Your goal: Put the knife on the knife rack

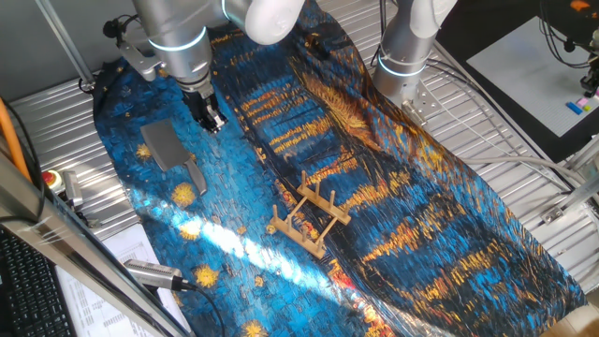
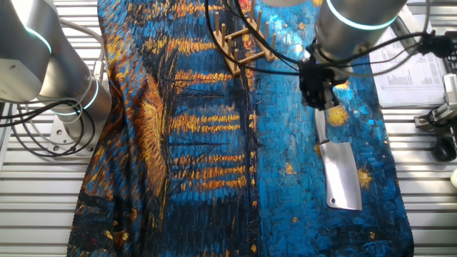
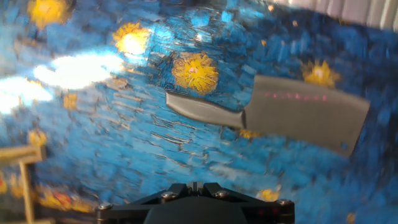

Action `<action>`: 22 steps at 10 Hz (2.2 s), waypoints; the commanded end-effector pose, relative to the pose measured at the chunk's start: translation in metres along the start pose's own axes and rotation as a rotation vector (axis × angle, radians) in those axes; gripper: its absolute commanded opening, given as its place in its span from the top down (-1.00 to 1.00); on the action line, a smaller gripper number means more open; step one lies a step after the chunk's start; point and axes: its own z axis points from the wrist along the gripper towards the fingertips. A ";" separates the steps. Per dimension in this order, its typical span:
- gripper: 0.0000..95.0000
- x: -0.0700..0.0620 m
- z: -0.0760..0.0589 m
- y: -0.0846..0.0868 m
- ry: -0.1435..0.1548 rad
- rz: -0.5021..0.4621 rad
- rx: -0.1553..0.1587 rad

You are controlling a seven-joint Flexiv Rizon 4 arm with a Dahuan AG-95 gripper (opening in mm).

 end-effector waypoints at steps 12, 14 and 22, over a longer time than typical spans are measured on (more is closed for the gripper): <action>1.00 -0.014 -0.001 -0.018 0.002 -0.149 0.016; 1.00 -0.014 -0.001 -0.018 0.006 -0.157 0.018; 1.00 -0.015 -0.003 -0.018 0.014 -0.160 0.014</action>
